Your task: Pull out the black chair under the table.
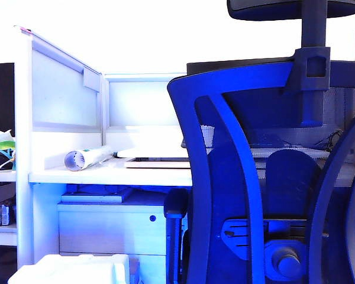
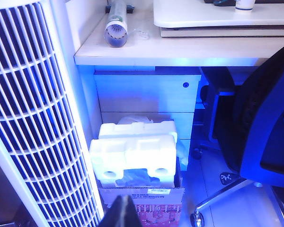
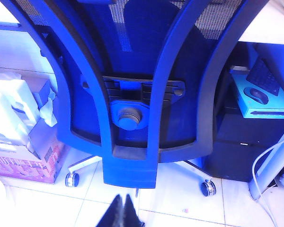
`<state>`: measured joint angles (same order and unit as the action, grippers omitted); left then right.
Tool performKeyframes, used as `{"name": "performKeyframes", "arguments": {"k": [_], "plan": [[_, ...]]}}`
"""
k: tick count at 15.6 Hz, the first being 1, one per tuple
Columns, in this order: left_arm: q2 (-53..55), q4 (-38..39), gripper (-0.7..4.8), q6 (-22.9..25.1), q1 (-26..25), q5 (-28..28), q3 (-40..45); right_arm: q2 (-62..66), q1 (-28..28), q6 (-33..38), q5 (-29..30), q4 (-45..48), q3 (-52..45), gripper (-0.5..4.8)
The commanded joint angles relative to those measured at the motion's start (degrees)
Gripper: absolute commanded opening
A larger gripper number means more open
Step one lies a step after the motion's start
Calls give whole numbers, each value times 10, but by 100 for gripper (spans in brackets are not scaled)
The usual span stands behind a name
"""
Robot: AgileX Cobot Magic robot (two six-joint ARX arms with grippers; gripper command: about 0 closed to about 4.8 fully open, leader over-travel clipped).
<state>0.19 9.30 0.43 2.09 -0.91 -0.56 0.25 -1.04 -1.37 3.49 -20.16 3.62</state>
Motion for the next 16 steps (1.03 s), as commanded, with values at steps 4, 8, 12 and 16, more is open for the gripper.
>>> {"name": "performKeyframes", "arguments": {"k": [4, 8, 12, 16], "plan": [[0, 13, -4, 0, 0, -4, 1, -2, 0, -2, 8, -6, 0, -6], [0, 13, -4, 0, 0, -7, 1, -2, 0, -2, 5, -6, 0, -6], [0, -28, -5, 0, 0, -113, 0, -2, 0, 2, 21, 18, 0, -5], [0, -181, -5, -34, 0, -266, 0, -2, -1, 48, 75, 89, 1, 102]]}}
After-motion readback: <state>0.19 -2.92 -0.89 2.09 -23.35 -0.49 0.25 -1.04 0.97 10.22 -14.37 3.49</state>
